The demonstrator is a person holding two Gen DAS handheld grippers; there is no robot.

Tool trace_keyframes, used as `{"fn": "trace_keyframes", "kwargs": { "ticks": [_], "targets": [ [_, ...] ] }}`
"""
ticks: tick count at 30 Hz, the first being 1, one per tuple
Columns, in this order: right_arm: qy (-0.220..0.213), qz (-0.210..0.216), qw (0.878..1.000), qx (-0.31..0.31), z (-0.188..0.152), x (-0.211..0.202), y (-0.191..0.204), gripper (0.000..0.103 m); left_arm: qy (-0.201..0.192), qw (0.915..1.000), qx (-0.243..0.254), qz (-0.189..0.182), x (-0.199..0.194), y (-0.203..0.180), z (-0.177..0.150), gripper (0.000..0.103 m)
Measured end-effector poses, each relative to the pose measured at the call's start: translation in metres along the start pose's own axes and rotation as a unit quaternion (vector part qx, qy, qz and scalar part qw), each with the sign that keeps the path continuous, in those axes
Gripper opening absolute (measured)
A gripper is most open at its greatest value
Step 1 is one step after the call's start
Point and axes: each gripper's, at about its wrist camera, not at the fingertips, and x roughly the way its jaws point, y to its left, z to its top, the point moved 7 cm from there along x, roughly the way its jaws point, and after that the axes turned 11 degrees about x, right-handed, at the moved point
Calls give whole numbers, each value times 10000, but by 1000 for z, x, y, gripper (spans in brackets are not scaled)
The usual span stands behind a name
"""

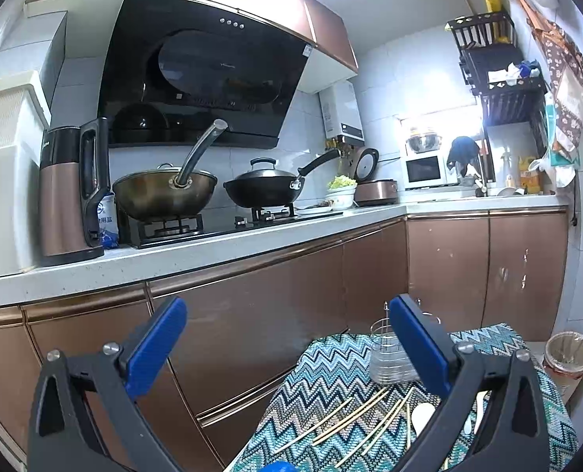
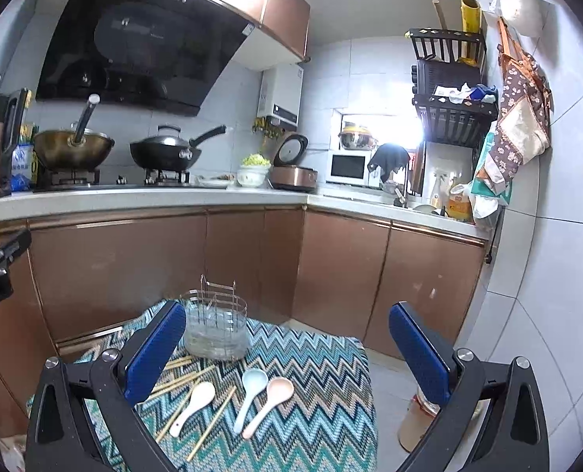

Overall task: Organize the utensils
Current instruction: 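Move both tools down toward the chopsticks and spoons on the cloth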

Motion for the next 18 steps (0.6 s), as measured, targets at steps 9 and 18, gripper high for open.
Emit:
{"fn": "trace_keyframes", "kwargs": {
  "ticks": [9, 18],
  "targets": [
    [-308, 203, 9991, 218, 9, 2, -5, 103, 214, 9997, -88, -10, 22, -3, -4, 103],
    [-366, 544, 9974, 297, 6, 14, -6, 103, 413, 9990, -19, -158, 45, -15, -15, 103]
  ]
}}
